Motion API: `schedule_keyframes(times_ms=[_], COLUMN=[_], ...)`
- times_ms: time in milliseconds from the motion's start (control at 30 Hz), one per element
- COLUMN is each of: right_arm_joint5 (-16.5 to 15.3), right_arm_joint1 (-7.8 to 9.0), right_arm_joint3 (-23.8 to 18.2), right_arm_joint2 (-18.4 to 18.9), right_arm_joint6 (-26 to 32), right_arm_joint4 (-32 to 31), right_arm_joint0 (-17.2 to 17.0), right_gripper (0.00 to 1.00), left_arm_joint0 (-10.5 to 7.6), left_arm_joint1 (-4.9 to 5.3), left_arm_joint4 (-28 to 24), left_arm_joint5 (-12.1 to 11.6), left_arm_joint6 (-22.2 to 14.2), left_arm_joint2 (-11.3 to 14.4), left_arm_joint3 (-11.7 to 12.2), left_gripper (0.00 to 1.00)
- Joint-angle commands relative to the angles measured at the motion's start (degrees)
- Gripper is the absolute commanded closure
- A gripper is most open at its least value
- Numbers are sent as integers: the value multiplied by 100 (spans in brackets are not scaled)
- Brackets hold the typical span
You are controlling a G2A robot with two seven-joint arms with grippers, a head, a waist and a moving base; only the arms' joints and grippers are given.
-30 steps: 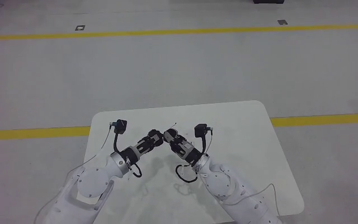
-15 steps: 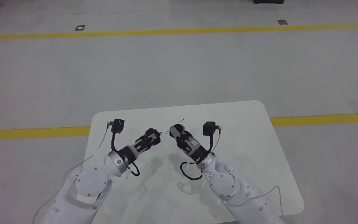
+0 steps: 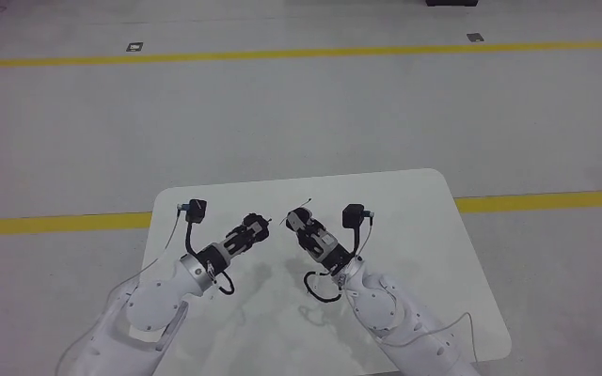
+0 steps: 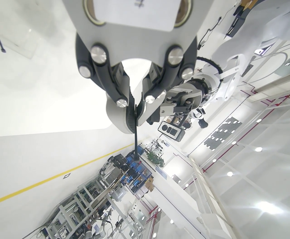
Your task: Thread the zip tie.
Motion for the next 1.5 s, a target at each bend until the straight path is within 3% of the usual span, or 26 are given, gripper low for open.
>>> schedule_keyframes(times_ms=[0, 200, 367, 533, 767, 900, 1033, 1467], right_arm_joint5=[0, 0, 0, 0, 0, 0, 0, 24], right_arm_joint1=[9, 69, 172, 271, 271, 267, 284, 300], right_arm_joint3=[-30, -81, -40, 20, 20, 3, 57, 138], right_arm_joint2=[0, -139, -313, -500, -500, -483, -575, -690], right_arm_joint6=[-148, -662, -1113, -1533, -1533, -1635, -1804, -1926], right_arm_joint4=[-148, -505, -829, -1043, -1043, -1432, -1721, -1910], right_arm_joint0=[-54, -128, -69, 63, 63, 78, 119, 219], right_gripper=[100, 100, 100, 100, 100, 100, 100, 100], left_arm_joint0=[79, 194, 197, 157, 157, 151, 129, 123], left_arm_joint1=[3, 10, 10, 14, 14, -2, 12, 28], left_arm_joint4=[-90, -124, 161, 655, 655, 345, 57, 85], left_arm_joint5=[-386, -1299, -1769, -1792, -1792, -1792, -1792, -1792], left_arm_joint6=[102, 169, 242, 333, 333, 322, 90, 20], left_arm_joint2=[-72, -136, -74, 17, 17, 100, 67, 25], left_arm_joint3=[82, 427, 611, 633, 633, 709, 691, 671], left_gripper=[100, 100, 100, 100, 100, 100, 100, 100])
